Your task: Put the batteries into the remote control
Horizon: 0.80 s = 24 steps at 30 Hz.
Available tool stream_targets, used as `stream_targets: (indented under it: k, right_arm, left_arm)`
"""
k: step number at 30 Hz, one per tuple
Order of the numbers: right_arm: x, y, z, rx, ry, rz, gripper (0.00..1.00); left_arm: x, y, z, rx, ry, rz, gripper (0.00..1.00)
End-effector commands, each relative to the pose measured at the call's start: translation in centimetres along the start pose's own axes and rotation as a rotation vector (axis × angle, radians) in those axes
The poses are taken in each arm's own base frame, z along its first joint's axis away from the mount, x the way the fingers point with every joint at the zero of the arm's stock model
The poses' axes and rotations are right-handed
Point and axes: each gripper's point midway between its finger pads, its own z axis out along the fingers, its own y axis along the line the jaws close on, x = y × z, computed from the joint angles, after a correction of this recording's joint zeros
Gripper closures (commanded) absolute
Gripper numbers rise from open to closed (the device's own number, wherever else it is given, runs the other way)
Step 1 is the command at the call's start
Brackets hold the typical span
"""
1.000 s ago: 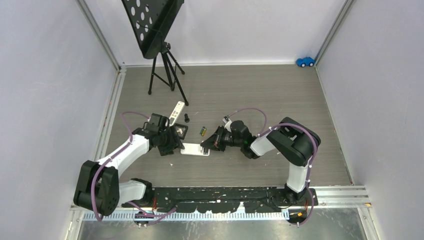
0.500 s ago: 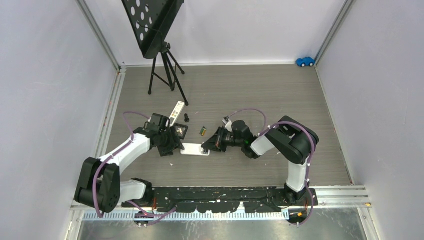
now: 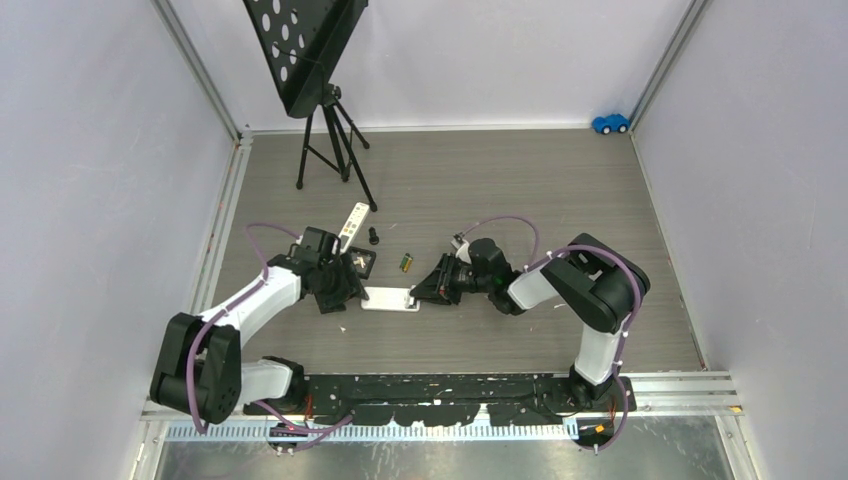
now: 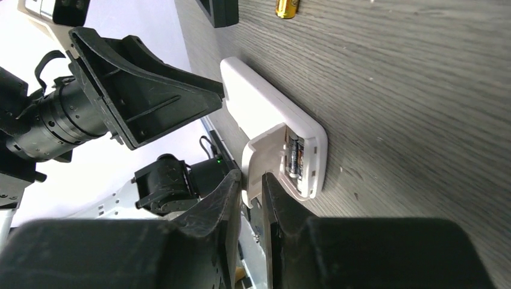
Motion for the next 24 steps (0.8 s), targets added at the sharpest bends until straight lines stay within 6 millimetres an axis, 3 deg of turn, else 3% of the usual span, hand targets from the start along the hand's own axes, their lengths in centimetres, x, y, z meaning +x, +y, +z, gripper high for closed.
stream_targets:
  k: [1,9,17,24]
  right_arm:
    - [0.0,-2.5,-0.8,0.118,-0.016,-0.018,0.76]
    - [-0.3,-2.9,-0.9,0.161,-0.020,-0.053,0.67]
    - [-0.9,-2.5,-0.7,0.159,-0.039,-0.080,0.65]
    - [-0.6,-3.6,-0.4,0.185,-0.045,-0.088,0.85]
  left_arm:
    - [-1.6,-0.7,-0.2,0.007,-0.043,0.019,0.38]
    - [-1.5,-0.6,0.0,0.004,-0.038,0.019,0.37]
    - [-1.6,-0.7,0.2,0.005,-0.033,0.022,0.37]
    - [-1.3,-0.6,0.7,-0.001,-0.010,0.021,0.38]
